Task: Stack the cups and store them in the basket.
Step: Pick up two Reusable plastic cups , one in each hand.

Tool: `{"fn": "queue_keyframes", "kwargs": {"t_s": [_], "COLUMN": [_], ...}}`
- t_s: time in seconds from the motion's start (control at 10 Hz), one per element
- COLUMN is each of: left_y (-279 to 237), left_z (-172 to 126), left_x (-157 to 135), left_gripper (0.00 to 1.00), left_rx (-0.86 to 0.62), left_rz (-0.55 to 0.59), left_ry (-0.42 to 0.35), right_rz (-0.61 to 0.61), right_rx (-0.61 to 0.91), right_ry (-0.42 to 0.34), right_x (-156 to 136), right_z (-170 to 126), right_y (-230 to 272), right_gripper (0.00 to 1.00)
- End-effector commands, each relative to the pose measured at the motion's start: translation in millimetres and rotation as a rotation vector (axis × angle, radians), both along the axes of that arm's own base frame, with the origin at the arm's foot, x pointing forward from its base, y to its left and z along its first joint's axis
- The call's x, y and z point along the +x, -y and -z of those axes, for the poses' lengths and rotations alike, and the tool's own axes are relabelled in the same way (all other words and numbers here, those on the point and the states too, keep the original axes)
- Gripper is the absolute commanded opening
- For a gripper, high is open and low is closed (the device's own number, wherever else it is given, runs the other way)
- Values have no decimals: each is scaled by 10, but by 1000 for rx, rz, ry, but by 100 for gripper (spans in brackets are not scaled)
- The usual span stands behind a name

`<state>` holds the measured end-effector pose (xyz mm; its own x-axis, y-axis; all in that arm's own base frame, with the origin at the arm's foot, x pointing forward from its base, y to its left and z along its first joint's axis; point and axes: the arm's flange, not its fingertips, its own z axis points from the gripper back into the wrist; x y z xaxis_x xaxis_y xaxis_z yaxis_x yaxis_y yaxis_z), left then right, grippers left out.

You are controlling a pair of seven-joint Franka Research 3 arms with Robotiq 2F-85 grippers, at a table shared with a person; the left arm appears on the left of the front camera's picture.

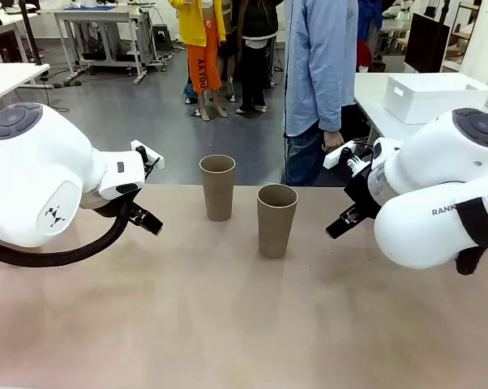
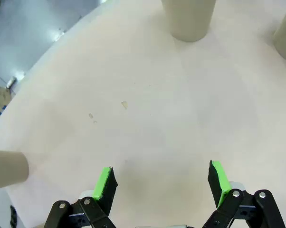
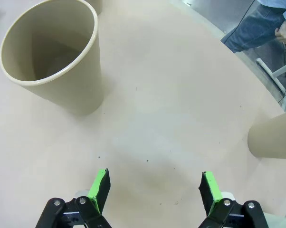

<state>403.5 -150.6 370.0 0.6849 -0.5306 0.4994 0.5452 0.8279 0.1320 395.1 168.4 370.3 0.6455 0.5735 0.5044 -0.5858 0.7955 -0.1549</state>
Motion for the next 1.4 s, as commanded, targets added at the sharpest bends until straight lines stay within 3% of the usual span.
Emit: {"fn": "queue_keyframes", "kwargs": {"t_s": [0.0, 0.1, 0.5, 0.7, 0.9, 1.3], "left_y": [0, 0, -508, -954, -1460, -2230], "left_z": [-1, 0, -1127, -1467, -1520, -1251], "left_x": [0, 0, -182, -495, -706, -920], "left_gripper": [100, 100, 100, 100, 100, 100], "left_rx": [0, 0, -103, -106, -156, -297], "left_rz": [0, 0, 142, 293, 425, 608], "left_ry": [0, 0, 1, 0, 17, 112], "right_rz": [0, 0, -24, -95, -194, -368], "right_rx": [0, -58, -44, 23, 103, 283], "right_ry": [0, 10, 49, 35, 32, 70], "right_x": [0, -31, -346, -554, -652, -686], "right_z": [0, -246, -1398, -1700, -1763, -1598], "right_y": [0, 16, 329, 778, 1350, 2319], "right_gripper": [100, 100, 100, 100, 100, 100]}}
